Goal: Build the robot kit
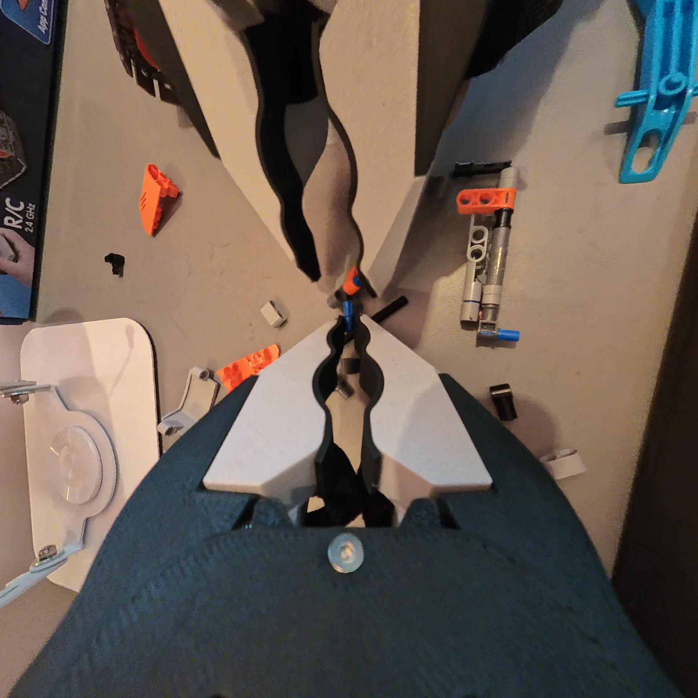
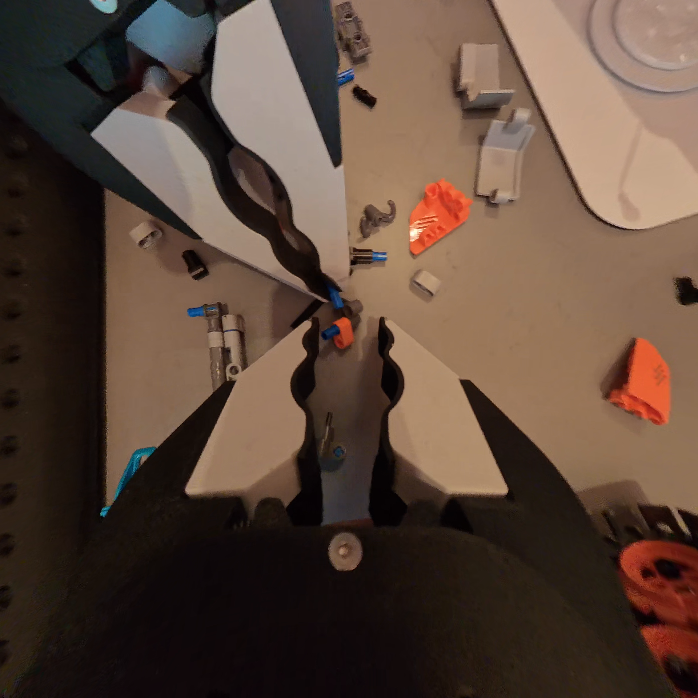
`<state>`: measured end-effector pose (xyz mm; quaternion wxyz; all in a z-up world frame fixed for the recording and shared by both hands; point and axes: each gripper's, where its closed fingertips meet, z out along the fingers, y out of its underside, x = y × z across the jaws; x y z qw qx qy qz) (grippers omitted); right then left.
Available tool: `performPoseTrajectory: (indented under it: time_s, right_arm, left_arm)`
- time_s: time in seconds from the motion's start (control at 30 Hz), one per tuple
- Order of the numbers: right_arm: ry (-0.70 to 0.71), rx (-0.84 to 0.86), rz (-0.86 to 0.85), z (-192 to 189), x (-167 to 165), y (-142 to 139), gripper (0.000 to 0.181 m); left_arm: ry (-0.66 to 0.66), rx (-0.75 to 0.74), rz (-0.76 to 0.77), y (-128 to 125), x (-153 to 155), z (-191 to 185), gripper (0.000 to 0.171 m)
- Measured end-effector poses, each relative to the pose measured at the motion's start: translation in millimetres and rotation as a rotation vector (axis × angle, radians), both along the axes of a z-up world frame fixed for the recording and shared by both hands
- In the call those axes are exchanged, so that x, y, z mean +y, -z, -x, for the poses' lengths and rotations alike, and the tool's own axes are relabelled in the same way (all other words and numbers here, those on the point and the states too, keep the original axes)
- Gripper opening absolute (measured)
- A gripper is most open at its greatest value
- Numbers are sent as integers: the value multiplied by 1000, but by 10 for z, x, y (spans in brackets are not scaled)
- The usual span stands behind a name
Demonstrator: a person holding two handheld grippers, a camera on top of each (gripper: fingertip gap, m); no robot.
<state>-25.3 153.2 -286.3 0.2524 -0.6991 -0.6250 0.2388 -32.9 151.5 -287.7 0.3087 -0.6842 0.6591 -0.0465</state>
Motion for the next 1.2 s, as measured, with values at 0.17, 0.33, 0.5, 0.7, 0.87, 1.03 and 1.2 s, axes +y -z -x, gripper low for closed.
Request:
performPoseTrajectory:
  time_s: [0.17,0.33,0.5,0.7,0.87,1.03,1.2]
  right_arm:
    - [-36,-23,-43,23,-11,67,13]
    - [-42,-44,-114,30,-15,68,11]
    - [-53,-54,-142,33,-20,67,11]
    - [-64,-59,-156,34,-23,67,10]
    - [-73,-71,-160,31,-23,68,10]
    - [-86,-81,-158,23,-25,69,10]
    - [-98,-88,-159,21,-27,69,10]
  left_arm:
    - [4,7,12,18,4,22,2]
    - [13,35,-11,-3,36,70,2]
    - [43,106,-59,9,60,146,2]
    - [97,172,-121,65,75,155,2]
    - [147,170,-172,25,74,135,2]
    - [205,230,-260,44,83,140,2]
    - [242,264,-369,-1,132,123,2]
